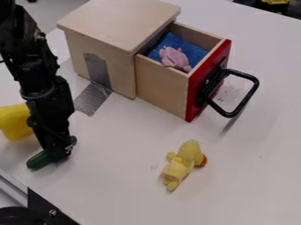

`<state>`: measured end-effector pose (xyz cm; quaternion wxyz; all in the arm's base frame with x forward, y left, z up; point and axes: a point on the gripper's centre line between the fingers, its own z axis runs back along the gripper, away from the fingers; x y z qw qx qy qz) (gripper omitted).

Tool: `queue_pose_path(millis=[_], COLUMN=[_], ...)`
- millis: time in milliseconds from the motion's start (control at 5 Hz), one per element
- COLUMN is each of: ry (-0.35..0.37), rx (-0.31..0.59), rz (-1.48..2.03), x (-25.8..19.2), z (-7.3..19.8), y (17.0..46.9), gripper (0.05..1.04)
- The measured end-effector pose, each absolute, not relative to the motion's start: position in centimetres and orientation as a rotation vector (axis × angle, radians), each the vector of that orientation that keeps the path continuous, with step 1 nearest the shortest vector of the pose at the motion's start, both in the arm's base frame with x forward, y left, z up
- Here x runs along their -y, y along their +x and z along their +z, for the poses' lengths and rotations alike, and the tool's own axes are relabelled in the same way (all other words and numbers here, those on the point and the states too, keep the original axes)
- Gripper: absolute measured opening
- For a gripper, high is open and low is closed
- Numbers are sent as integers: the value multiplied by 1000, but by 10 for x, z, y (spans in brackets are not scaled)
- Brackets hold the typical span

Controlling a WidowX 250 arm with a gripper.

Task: Move the pickle to the right side of the pepper

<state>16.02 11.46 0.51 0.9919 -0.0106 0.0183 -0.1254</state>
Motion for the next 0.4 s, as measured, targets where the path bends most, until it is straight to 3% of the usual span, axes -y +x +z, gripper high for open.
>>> queue_pose_path(millis=[200,400], ry=[-3,6], rx=[-6,30], rz=[-257,-256], x=[-112,-112], z=[32,67], y=[160,157], gripper=[954,997])
